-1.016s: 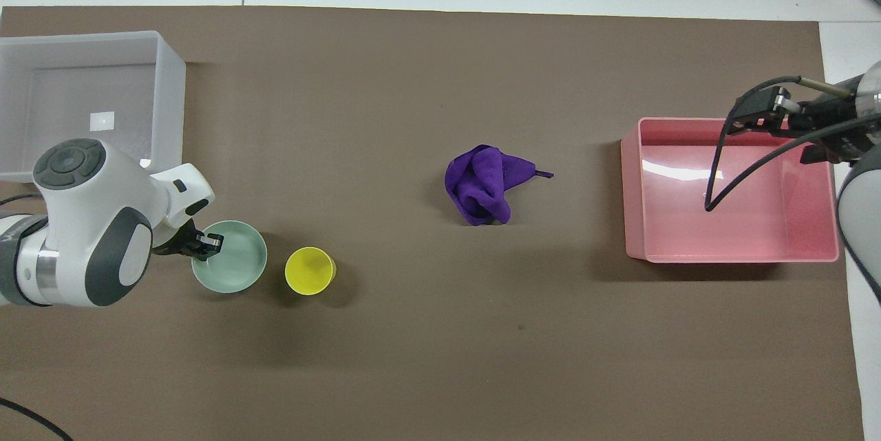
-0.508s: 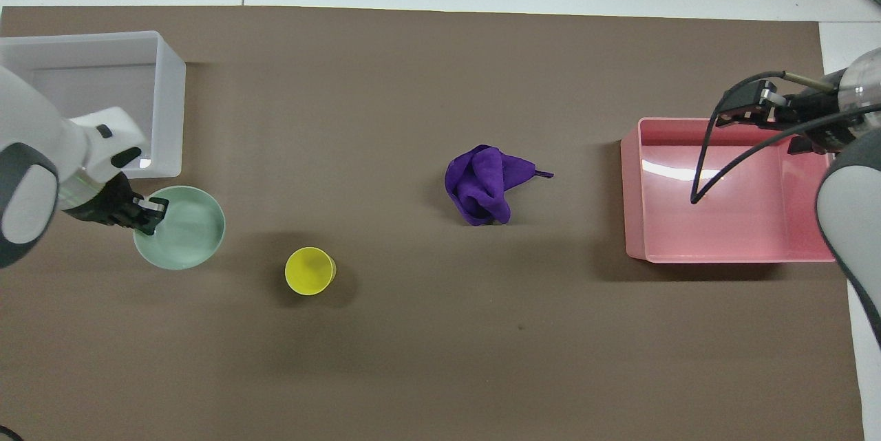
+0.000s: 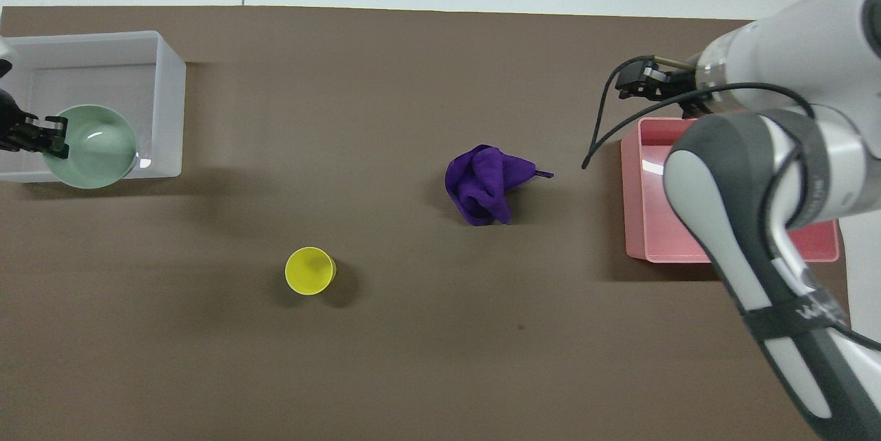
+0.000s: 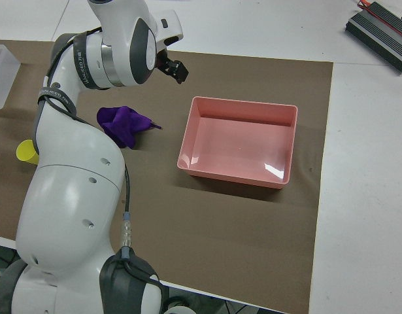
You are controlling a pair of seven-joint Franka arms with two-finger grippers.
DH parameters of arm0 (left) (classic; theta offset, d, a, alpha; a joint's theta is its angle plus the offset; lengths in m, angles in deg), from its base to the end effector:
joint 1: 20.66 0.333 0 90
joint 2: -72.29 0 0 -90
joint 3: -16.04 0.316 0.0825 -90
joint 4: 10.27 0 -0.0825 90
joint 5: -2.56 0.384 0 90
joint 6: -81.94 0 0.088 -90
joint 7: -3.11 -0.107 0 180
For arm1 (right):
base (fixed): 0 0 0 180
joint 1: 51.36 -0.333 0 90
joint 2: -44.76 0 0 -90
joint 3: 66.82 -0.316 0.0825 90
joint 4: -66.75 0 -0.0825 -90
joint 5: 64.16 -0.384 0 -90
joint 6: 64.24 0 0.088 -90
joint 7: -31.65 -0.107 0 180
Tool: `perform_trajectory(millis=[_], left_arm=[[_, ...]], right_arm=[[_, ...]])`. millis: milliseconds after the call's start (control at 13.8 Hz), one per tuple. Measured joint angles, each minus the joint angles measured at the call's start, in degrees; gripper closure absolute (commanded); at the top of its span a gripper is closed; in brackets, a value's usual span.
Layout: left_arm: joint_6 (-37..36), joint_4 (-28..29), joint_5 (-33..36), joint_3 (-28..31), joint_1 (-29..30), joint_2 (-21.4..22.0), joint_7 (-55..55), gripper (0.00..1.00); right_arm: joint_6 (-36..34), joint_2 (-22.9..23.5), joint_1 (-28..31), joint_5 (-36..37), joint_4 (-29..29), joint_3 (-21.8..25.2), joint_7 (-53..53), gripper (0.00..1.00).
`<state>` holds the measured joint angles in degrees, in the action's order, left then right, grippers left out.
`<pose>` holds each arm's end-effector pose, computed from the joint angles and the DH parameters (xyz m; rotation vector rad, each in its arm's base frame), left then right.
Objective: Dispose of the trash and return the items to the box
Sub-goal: 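Drop the bowl in the clear box while the right gripper grasps the cloth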
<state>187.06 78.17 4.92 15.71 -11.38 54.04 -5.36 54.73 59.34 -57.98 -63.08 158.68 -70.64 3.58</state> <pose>0.6453 0.1054 0.4667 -3.1080 0.0041 0.0510 0.6499 0.1144 0.5029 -3.0191 0.4630 -0.3161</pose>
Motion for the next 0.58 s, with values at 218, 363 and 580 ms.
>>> perform_trajectory(millis=[218, 363, 580], left_arm=[[9.3, -0.8, -0.1, -0.1, 2.1, -4.3, -2.5, 1.00], [10.3, -0.8, -1.6, -0.1, 3.1, -6.2, -2.5, 1.00], [11.1, -0.8, -5.4, -0.3, 4.8, -10.5, -3.5, 0.92]], right_arm=[[7.9, 5.1, -4.7, 0.0, 0.1, -0.1, -6.0, 0.00], [10.5, 7.9, -7.8, 0.0, 0.3, -0.1, -9.7, 0.00], [14.3, 11.0, -12.3, 0.0, 1.5, -0.2, -15.0, 0.00]])
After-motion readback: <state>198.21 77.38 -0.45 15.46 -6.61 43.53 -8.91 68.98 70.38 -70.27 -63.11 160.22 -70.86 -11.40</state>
